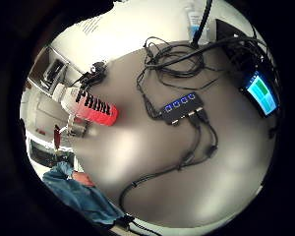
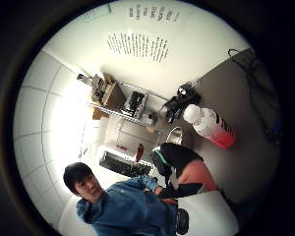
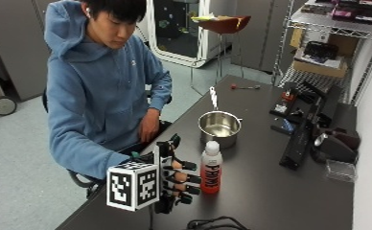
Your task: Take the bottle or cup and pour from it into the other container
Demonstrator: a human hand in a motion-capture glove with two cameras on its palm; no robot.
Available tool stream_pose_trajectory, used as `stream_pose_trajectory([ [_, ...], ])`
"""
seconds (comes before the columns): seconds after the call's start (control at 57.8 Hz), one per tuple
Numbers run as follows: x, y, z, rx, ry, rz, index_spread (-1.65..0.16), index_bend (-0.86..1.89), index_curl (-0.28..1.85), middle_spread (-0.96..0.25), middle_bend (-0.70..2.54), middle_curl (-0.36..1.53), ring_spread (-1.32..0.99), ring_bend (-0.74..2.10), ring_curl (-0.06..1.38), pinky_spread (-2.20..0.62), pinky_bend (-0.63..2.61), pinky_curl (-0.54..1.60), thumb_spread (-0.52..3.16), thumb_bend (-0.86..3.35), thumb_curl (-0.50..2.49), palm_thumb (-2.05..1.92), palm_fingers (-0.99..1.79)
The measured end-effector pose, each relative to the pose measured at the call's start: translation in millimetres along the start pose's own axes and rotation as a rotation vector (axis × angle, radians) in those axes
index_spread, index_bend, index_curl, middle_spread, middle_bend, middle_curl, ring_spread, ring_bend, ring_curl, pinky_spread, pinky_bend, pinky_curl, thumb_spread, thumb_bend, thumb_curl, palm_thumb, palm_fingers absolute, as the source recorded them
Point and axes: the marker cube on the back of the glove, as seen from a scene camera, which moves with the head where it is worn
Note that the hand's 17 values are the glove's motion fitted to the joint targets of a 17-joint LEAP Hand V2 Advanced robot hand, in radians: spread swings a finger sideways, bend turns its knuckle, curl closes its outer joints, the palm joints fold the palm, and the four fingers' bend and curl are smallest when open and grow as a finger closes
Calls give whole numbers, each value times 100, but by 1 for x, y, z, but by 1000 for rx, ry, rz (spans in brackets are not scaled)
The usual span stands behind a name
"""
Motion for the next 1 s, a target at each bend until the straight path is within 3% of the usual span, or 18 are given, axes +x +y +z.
stream_pose_trajectory([
  [0.467, 18, -14, 93, -132, -202, 31, -40, 12, 18, -5, 20, 33, 6, 47, 30, 23, 72, 30, 84, -3, 35, 57, 2],
  [0.727, 18, -21, 153, -109, -400, 45, -40, 10, 16, 10, 19, 33, 10, 56, 32, 24, 77, 30, 81, -1, 36, 69, 4],
  [0.848, 13, -25, 170, -40, -413, 45, -39, 13, 17, 12, 29, 35, 10, 63, 32, 24, 71, 28, 79, 2, 39, 82, 31],
  [0.952, 7, -30, 177, 7, -394, 61, -24, 23, 24, 4, 45, 40, -1, 62, 31, 13, 58, 23, 74, 6, 45, 99, 90],
  [1.003, 4, -31, 180, 12, -372, 67, -21, 23, 28, 2, 43, 41, -5, 61, 33, 7, 55, 24, 66, 4, 48, 101, 96],
])
